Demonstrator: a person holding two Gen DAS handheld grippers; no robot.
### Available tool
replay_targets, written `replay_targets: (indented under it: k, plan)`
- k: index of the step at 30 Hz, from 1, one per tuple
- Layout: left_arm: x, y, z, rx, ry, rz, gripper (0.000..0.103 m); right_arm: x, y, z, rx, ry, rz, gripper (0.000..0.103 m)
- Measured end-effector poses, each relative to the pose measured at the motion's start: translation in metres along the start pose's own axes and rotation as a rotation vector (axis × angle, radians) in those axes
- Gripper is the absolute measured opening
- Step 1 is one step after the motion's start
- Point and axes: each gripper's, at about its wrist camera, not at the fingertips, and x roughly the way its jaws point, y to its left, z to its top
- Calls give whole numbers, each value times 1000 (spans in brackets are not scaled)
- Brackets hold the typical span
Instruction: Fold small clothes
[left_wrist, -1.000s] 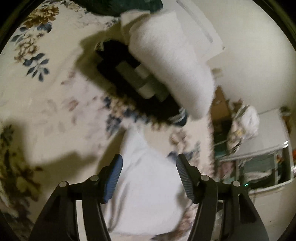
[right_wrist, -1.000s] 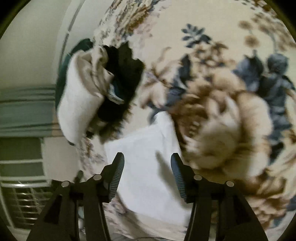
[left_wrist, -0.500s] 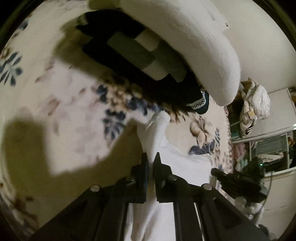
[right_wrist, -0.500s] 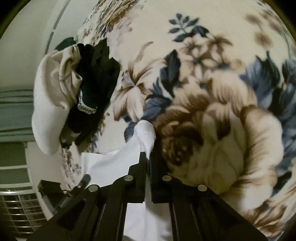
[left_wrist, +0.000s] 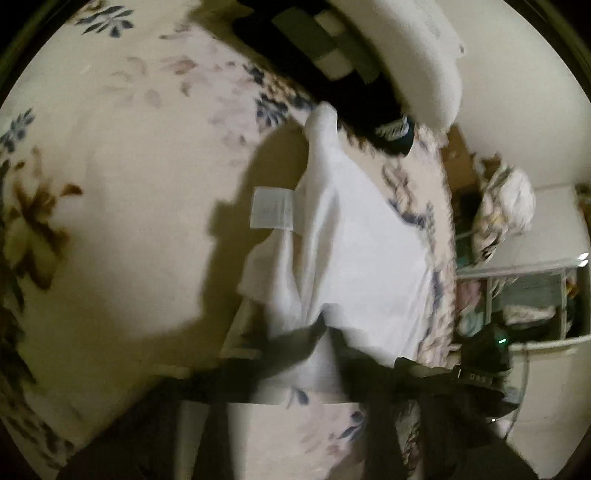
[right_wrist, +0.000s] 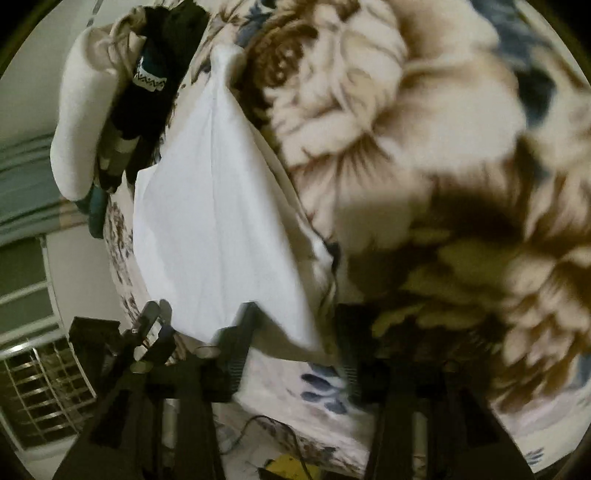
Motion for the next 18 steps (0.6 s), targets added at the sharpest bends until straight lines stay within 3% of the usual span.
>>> replay_targets:
  k: [4, 7, 8, 9, 10, 12, 18]
  plan:
    - [-5, 7, 3, -8, 26, -18, 7, -10, -5, 0, 23, -31, -26, 6]
    - [-11, 11, 8, -25, 75, -38, 25, -10, 2, 5, -8, 3, -31, 10]
    - [-17, 12, 12, -29, 67, -47, 43, -13, 2, 8, -7, 1, -18, 16]
    - [-22, 14, 16, -30, 47, -71, 65, -18, 1, 12, -4, -14, 0, 38]
    - [-25, 15, 19, -34, 24, -92, 73, -17, 3, 18, 4, -26, 22, 63]
    - [-19, 22, 30, -54, -1, -133, 75, -15, -2, 28, 13, -23, 78, 74]
    - [55, 22, 56, -52, 111, -171, 74, 35, -8, 65, 36, 66, 239, 74]
